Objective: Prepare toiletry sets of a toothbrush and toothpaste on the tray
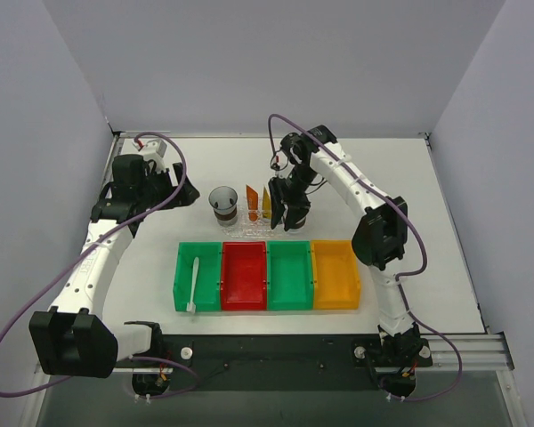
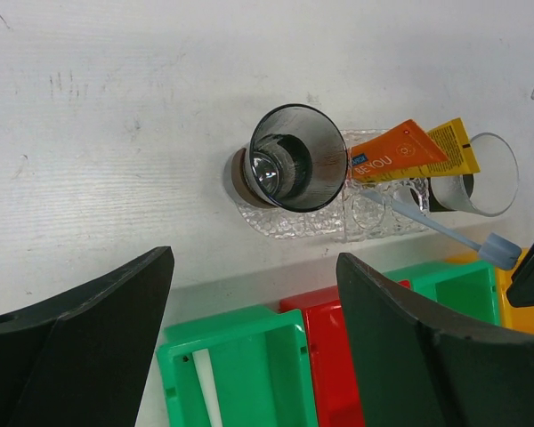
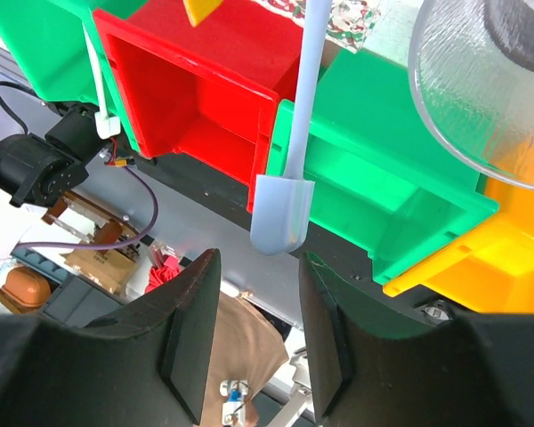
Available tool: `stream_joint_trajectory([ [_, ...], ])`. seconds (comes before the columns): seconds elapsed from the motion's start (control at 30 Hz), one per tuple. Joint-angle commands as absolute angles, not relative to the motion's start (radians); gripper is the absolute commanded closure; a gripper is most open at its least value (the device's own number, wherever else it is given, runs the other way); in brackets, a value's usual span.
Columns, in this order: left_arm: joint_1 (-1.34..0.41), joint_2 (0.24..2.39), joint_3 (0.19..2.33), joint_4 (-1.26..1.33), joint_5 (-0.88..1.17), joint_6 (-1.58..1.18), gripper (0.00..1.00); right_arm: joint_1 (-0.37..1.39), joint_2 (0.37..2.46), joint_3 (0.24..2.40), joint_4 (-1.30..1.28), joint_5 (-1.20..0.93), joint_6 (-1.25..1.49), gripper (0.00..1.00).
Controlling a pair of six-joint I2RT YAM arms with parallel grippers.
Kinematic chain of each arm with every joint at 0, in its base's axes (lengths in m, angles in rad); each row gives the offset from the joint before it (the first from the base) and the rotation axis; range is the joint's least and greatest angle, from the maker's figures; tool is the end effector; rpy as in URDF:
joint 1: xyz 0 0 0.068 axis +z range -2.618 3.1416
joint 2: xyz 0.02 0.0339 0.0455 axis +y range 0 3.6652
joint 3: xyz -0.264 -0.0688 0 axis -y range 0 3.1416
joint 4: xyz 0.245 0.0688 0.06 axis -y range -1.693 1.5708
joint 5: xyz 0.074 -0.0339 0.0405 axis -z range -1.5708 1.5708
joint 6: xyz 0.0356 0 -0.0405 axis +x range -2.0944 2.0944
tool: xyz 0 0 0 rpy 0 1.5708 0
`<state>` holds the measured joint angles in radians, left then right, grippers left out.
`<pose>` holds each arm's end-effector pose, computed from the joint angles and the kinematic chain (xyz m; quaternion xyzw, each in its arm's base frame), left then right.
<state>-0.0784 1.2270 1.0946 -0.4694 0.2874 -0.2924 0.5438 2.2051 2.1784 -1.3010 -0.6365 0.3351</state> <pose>0.2693 -0.0313 0.3280 -0.0272 0.8779 -0.2095 0.4297 0.3721 0.2497 0.2800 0.1359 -0.9337 -0.3301 0.0279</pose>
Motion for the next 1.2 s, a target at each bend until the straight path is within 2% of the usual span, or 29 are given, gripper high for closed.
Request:
stream_joint_trajectory([
  [0.0,-0.072,1.195,1.101,-0.465,0.255,-0.272,0.15,0.548,2.165,2.217,-1.517,-0.586,0.327,0.64],
  [0.2,-0.071,1.174,1.089,-0.480,0.216,-0.241,0.12,0.548,2.094,2.212,-1.497,-0.505,0.314,0.64],
  [0.4,-0.072,1.121,1.080,-0.521,0.176,-0.244,0.12,0.546,1.910,2.131,-1.416,-0.371,0.336,0.64],
  [0.7,-0.075,1.029,1.060,-0.705,0.115,-0.328,0.18,0.545,1.625,2.040,-1.318,-0.160,0.345,0.62],
  [0.97,-0.126,0.931,0.996,-0.949,0.068,-0.357,0.23,0.545,1.277,1.769,-0.965,-0.012,0.334,0.59],
  [1.03,-0.143,0.934,0.973,-0.977,0.080,-0.362,0.25,0.543,1.168,1.639,-0.806,0.039,0.310,0.55],
  [1.07,-0.150,0.946,0.971,-0.991,0.081,-0.371,0.26,0.540,1.137,1.603,-0.761,0.052,0.308,0.50],
  [1.1,-0.159,0.956,0.963,-1.005,0.077,-0.380,0.26,0.541,1.108,1.542,-0.679,0.067,0.311,0.37],
  [1.17,-0.186,0.971,0.950,-1.023,0.069,-0.403,0.26,0.540,1.028,1.485,-0.612,0.104,0.331,0.22],
])
